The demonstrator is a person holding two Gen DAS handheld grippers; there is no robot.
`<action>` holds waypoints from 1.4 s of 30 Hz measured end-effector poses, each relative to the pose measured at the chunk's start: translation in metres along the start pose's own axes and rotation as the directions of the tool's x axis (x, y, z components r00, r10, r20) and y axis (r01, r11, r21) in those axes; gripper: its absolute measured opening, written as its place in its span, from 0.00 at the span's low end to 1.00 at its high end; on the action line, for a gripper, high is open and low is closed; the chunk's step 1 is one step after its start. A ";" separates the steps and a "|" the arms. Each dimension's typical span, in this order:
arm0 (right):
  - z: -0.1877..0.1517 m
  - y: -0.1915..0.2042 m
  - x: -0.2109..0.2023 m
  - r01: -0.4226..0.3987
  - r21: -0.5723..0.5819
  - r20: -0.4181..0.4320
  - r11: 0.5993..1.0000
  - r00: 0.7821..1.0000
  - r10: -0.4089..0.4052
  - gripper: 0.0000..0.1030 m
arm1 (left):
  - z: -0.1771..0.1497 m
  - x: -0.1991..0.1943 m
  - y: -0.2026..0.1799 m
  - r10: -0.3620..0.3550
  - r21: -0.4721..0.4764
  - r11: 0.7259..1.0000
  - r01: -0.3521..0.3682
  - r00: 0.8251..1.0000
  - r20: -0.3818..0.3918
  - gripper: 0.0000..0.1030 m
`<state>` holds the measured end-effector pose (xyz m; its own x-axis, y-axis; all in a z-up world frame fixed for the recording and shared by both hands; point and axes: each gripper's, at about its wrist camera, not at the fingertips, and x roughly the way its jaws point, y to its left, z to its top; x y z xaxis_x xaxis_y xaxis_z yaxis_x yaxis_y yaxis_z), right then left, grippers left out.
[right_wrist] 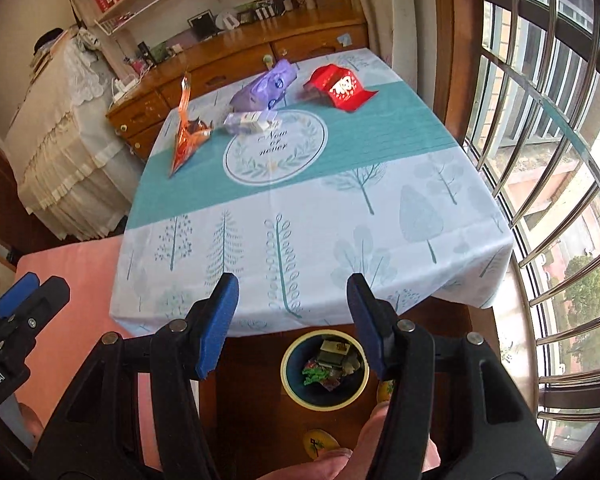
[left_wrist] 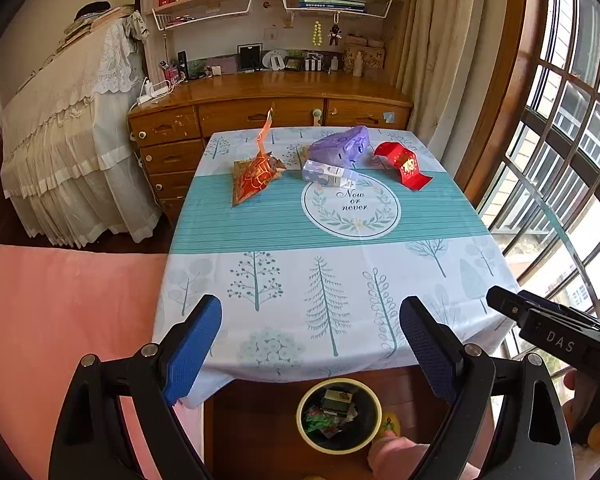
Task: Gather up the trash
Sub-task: 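Raise both tools back up over the table, then grasp the white lotion tube with the left tool while the right tool grasps the red envelope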
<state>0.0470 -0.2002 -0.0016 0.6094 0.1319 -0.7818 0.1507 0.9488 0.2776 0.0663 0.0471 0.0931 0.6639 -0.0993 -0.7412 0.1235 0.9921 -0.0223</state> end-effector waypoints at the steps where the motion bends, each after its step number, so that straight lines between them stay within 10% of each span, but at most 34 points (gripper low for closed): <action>1: 0.007 -0.003 0.001 0.000 0.008 0.009 1.000 1.000 0.000 0.52 | 0.006 0.006 -0.001 0.004 0.000 1.000 -0.004 1.000 -0.003 0.89; 24: 0.290 -0.097 0.235 -0.086 -0.083 -0.113 0.993 0.991 0.076 0.52 | 0.218 0.301 -0.056 0.041 -0.263 0.959 -0.110 0.966 -0.257 0.89; 31: 0.354 -0.098 0.309 -0.128 -0.198 -0.155 0.972 0.983 0.098 0.77 | 0.232 0.387 -0.050 0.040 -0.356 0.919 -0.171 0.938 -0.345 0.89; 42: 0.387 -0.115 0.388 -0.182 -0.279 -0.225 0.943 0.967 0.120 0.78 | 0.238 0.476 -0.053 0.029 -0.417 0.880 -0.227 0.902 -0.431 0.89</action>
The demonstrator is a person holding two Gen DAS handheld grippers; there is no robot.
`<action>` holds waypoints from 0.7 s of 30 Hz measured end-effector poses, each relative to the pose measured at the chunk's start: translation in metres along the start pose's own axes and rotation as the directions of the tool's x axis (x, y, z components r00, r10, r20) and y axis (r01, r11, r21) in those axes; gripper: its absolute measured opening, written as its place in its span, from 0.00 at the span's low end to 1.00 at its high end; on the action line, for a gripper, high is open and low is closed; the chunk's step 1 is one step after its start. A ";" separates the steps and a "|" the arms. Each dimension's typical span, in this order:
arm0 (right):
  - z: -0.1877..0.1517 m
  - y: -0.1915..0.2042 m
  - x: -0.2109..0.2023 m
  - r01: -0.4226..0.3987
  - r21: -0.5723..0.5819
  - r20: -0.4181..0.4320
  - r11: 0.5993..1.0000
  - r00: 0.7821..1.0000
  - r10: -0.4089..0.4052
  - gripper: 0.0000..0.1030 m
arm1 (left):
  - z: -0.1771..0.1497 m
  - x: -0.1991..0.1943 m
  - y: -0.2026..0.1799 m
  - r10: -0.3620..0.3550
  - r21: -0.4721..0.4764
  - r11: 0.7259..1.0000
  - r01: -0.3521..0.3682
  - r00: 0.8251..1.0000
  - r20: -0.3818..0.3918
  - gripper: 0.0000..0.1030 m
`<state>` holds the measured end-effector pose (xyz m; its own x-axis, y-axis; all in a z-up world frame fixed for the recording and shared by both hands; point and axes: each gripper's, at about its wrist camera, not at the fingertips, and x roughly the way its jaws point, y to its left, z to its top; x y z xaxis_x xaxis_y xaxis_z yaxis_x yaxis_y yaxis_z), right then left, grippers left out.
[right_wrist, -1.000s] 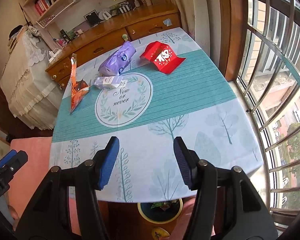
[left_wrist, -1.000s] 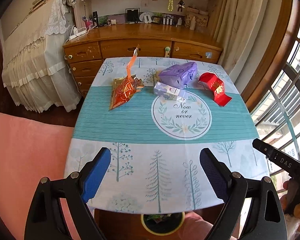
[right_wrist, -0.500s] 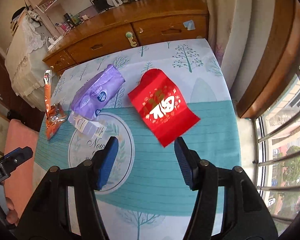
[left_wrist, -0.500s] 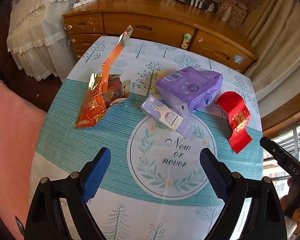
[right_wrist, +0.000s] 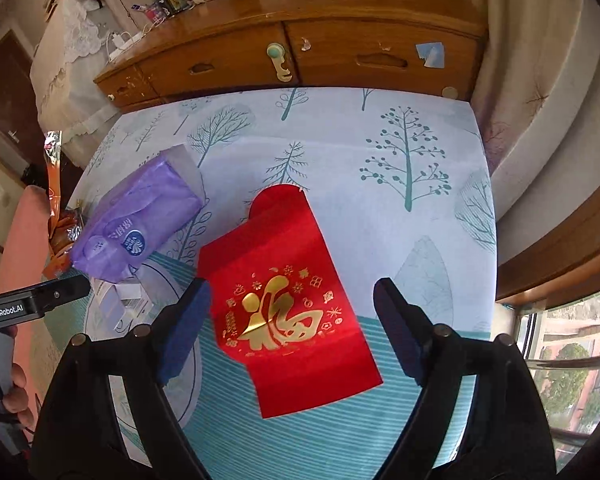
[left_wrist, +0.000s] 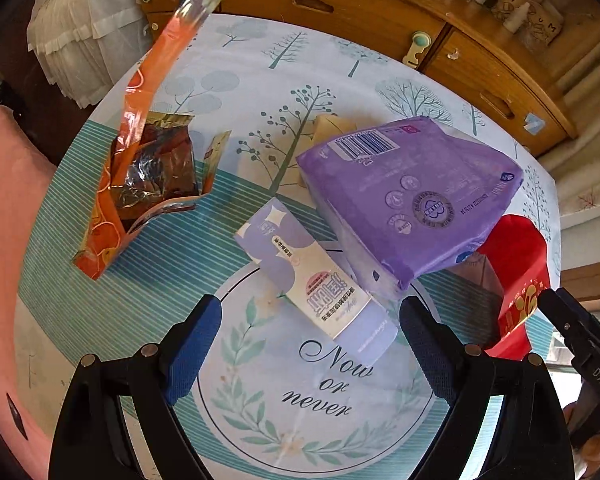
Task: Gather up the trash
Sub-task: 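Grasp the white lotion tube with the left tool while the right tool grasps the red envelope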
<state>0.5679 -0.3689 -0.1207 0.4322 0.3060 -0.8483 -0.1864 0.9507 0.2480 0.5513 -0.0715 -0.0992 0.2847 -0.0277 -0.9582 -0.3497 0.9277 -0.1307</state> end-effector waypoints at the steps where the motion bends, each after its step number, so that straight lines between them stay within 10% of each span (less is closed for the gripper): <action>1: 0.002 -0.003 0.006 -0.014 -0.005 -0.010 1.000 1.000 0.014 0.78 | 0.002 0.004 -0.002 0.002 -0.001 1.000 -0.002 1.000 -0.002 0.89; 8: 0.008 -0.015 0.043 -0.092 -0.016 -0.107 0.996 0.990 0.090 0.77 | 0.009 0.022 -0.007 0.020 -0.019 1.000 -0.021 1.000 -0.015 0.89; 14: -0.002 -0.005 0.049 -0.160 -0.024 -0.148 0.987 0.977 0.155 0.48 | 0.011 0.035 -0.003 0.013 -0.068 0.998 -0.015 1.000 -0.027 0.87; 21: -0.021 0.022 0.041 -0.266 -0.040 -0.186 0.963 0.949 0.254 0.17 | -0.003 0.037 0.018 -0.020 -0.121 0.993 0.014 0.999 -0.048 0.55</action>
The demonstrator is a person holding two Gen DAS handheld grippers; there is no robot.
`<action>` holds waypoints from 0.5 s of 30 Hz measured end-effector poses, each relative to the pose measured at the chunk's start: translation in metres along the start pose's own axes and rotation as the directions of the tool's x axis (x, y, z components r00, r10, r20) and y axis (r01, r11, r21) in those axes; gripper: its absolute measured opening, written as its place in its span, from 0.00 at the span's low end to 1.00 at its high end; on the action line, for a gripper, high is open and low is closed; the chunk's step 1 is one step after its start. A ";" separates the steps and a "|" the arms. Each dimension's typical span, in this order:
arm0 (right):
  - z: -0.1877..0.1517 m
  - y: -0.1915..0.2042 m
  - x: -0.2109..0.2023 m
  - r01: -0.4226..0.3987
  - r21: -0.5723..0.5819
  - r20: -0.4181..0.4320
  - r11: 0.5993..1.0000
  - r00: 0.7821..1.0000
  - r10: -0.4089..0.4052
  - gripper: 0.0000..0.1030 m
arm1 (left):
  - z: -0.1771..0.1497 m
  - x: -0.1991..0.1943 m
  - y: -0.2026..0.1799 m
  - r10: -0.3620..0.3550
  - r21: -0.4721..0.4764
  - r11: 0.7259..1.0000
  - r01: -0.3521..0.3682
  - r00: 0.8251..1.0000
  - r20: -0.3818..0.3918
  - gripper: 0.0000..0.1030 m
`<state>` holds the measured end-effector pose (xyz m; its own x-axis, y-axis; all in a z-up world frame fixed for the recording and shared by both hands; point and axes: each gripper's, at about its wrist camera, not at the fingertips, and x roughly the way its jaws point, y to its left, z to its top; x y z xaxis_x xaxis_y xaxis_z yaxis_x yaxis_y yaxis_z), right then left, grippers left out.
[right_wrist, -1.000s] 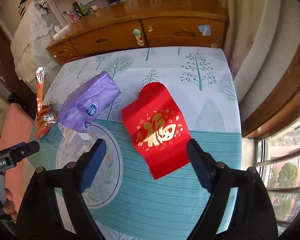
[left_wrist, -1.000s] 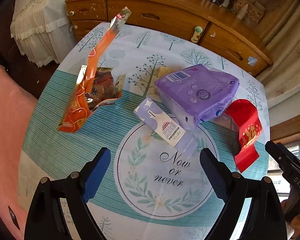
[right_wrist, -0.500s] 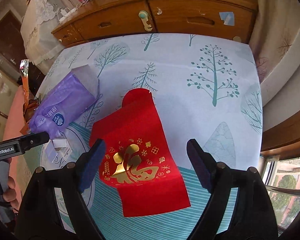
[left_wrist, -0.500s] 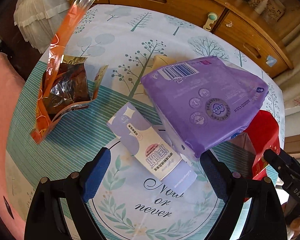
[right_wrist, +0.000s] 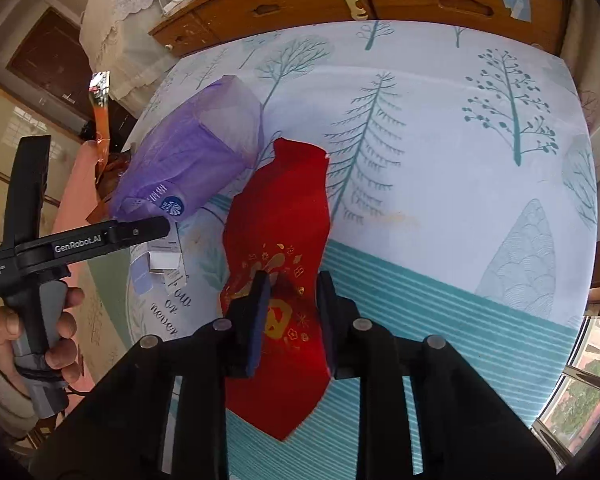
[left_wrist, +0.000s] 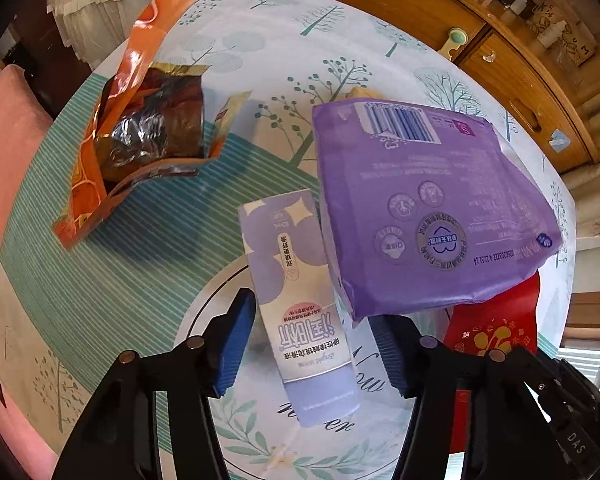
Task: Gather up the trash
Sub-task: 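Grasp the white lotion tube with the left tool while the right tool grasps the red envelope, then carry the lotion tube and red envelope down over the trash bin with both tools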
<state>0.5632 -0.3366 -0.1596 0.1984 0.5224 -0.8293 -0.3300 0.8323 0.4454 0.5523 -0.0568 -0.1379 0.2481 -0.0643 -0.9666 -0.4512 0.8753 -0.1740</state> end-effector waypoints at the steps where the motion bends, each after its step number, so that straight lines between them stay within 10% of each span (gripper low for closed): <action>1: -0.002 0.003 0.001 -0.013 0.001 -0.004 1.000 1.000 0.013 0.16 | -0.003 0.000 0.004 -0.014 -0.005 1.000 0.014 1.000 -0.005 0.52; 15: -0.014 0.048 -0.006 -0.101 0.029 0.002 0.994 0.995 0.101 0.03 | -0.045 -0.026 0.040 -0.113 0.065 0.992 0.111 0.993 0.023 0.31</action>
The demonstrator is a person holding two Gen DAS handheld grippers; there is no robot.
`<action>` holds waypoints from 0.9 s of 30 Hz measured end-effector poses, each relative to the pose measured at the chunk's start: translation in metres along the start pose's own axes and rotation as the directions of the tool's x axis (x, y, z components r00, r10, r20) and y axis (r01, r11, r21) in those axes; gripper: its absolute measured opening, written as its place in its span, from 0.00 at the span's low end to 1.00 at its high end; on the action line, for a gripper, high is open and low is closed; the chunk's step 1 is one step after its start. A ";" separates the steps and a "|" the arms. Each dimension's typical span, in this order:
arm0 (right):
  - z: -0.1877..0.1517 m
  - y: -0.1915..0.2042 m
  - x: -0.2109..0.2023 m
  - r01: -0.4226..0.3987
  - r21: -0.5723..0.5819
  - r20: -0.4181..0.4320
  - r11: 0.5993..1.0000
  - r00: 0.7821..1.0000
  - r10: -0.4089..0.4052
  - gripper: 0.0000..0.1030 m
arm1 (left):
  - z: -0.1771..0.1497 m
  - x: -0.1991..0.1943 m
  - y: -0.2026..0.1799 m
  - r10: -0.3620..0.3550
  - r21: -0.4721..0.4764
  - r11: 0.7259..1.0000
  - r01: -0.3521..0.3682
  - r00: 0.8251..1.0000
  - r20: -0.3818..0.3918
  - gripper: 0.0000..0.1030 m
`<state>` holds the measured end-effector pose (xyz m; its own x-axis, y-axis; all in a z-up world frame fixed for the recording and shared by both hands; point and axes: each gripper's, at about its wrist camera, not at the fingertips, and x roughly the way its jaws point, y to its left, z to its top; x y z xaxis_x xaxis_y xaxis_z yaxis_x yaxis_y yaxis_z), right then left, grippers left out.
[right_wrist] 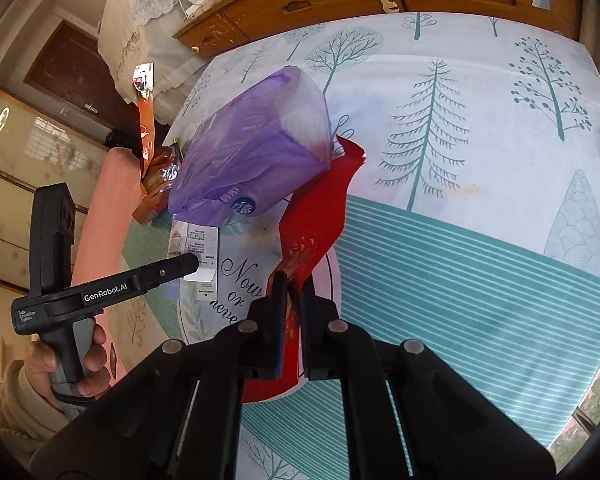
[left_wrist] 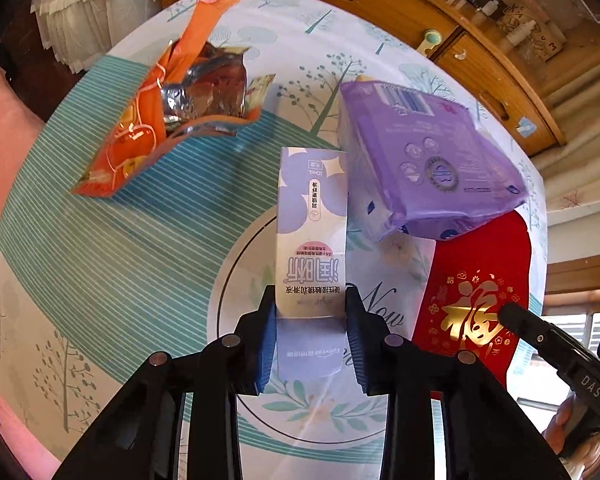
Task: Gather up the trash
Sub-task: 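Carry the lotion tube and red envelope down over the trash bin with both tools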
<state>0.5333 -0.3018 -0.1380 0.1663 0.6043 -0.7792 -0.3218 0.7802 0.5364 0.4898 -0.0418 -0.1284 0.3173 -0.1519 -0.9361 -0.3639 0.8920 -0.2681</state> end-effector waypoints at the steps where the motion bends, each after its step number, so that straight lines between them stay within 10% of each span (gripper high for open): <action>1: -0.002 0.003 -0.002 0.002 0.001 0.001 1.000 1.000 -0.002 0.02 | -0.002 -0.005 -0.001 0.003 0.013 1.000 -0.003 1.000 0.005 0.31; 12: -0.053 0.037 -0.038 0.072 -0.008 -0.011 0.997 0.997 -0.072 0.01 | -0.057 -0.069 0.019 0.003 0.132 0.991 -0.009 0.999 0.044 0.31; 27: -0.182 0.170 -0.052 0.191 -0.037 0.027 0.981 0.981 -0.190 0.01 | -0.195 -0.166 0.153 -0.088 0.309 0.949 0.058 0.993 0.084 0.31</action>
<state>0.3002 -0.2300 -0.0652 0.2493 0.4489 -0.8581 -0.3184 0.8748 0.3651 0.2105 0.0367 -0.0584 0.4210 -0.1934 -0.8862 -0.0562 0.9695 -0.2384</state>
